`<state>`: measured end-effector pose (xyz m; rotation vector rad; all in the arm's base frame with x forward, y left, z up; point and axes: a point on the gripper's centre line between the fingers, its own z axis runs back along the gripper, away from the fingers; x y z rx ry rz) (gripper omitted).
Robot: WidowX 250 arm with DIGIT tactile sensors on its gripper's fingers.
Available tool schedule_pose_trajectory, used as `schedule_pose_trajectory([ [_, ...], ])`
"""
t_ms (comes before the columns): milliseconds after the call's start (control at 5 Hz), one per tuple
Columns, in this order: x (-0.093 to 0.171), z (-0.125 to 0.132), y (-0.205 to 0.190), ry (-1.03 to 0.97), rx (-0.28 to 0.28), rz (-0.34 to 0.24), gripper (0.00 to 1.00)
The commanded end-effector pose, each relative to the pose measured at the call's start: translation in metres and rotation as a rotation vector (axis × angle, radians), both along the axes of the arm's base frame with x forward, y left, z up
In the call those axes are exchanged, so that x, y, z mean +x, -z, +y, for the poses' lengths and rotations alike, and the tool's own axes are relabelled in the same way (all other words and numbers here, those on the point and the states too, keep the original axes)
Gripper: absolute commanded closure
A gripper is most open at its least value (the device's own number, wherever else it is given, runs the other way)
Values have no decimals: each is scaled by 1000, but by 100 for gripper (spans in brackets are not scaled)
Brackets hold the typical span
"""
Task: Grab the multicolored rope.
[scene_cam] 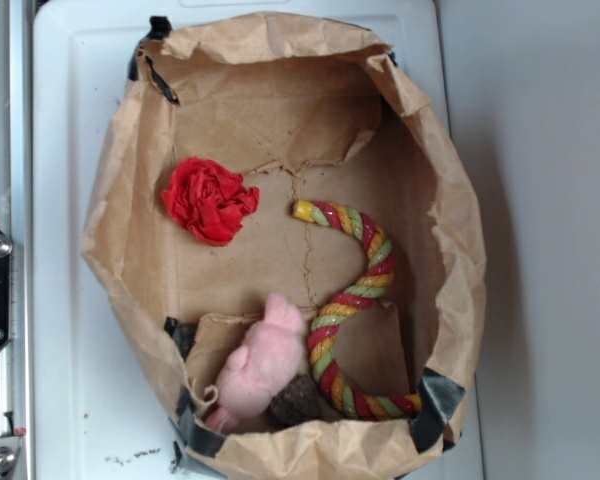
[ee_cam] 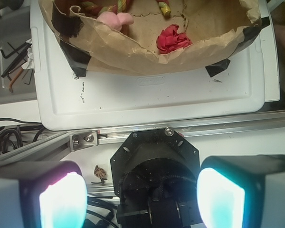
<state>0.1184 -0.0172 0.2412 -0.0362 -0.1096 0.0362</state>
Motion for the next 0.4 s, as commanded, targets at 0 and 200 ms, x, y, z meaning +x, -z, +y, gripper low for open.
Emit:
schedule_pose_trajectory([
  [0, 0, 0, 0, 0, 0, 0, 0],
  [200, 31, -10, -3, -59, -25, -40, 0],
])
